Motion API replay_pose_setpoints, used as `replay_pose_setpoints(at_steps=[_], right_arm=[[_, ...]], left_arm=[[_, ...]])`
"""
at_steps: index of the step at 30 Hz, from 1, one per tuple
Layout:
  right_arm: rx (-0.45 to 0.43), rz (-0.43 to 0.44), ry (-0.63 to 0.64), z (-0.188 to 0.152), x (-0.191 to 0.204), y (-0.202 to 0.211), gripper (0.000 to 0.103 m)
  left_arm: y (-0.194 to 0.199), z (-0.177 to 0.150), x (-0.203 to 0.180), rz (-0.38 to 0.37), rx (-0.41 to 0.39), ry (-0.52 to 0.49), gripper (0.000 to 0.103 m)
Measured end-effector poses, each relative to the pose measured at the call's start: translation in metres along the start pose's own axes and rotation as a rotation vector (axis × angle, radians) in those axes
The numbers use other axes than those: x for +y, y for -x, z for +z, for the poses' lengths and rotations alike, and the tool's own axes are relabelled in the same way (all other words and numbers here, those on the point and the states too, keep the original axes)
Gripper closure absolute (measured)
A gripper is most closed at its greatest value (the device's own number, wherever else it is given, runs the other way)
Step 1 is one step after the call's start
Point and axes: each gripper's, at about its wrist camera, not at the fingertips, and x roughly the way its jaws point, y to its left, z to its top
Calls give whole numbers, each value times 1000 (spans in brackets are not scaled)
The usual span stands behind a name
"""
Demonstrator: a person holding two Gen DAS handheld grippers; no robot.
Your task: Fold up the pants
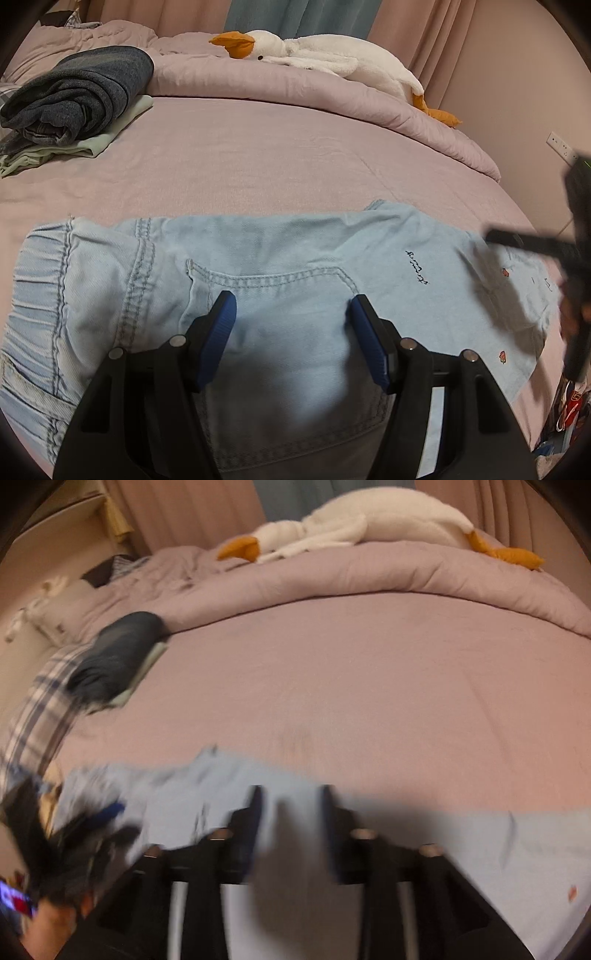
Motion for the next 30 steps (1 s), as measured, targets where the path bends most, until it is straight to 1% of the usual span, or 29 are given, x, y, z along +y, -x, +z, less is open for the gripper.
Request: replay_pose_setpoints(at_steps=[2, 3, 4, 5, 6, 7, 8, 9, 10, 11, 13, 16, 17, 19, 21, 23, 24, 25, 26, 27, 28, 29, 30], right_arm=[[15, -29, 32, -23, -5, 8, 60], [39, -61, 49, -35, -8, 6, 60], [83, -110, 57, -50, -19, 3, 60], [92, -140, 67, -56, -17, 0, 62], [51, -143, 101, -65, -23, 9, 62], [31, -203, 131, -72, -27, 18, 62], [36, -268, 140, -77, -34, 23, 60], [37, -306, 133, -83, -46, 31, 53], [30, -320, 113, -87, -57, 38, 49], [26, -356, 77, -93, -73, 47, 47], [15, -415, -13, -103, -105, 65, 47], [0, -485, -84, -115, -138, 85, 47], [-1, -522, -100, -119, -148, 92, 47], [-11, -553, -149, -124, -167, 105, 46], [-17, -572, -259, -127, -186, 112, 38], [-32, -578, -384, -133, -210, 124, 38], [-39, -586, -427, -134, -216, 129, 38], [-41, -609, -447, -134, -218, 133, 38], [-37, -633, -445, -132, -218, 134, 38], [-38, -646, -434, -130, -213, 135, 38], [-63, -620, -419, -125, -204, 136, 38], [-92, -577, -413, -128, -205, 141, 38], [-121, -521, -411, -124, -196, 141, 38]], left_arm=[[0, 0, -1, 7, 3, -5, 38], [0, 1, -2, 12, 5, -9, 38], [-1, 1, -2, 16, 7, -13, 38], [-1, 1, -3, 22, 9, -17, 38], [-1, 1, -4, 29, 11, -22, 38], [-2, 1, -5, 37, 15, -28, 38], [-2, 2, -6, 46, 19, -35, 38], [-3, 1, -8, 57, 22, -43, 38], [-3, 2, -9, 68, 25, -50, 38], [-3, 1, -10, 77, 28, -56, 37], [-4, 1, -14, 109, 36, -74, 36], [-2, -2, -18, 155, 40, -85, 34], [0, -3, -19, 169, 39, -85, 33], [4, -8, -21, 198, 39, -82, 31], [8, -12, -24, 225, 40, -87, 29], [13, -17, -30, 270, 63, -94, 27], [17, -19, -34, 314, 58, -102, 25], [23, -22, -40, 384, 43, -116, 24], [29, -25, -49, 443, 21, -133, 27], [34, -27, -58, 462, 2, -147, 27], [37, -29, -65, 446, -7, -152, 27], [39, -30, -75, 398, -6, -149, 26], [40, -31, -81, 367, -2, -146, 26]])
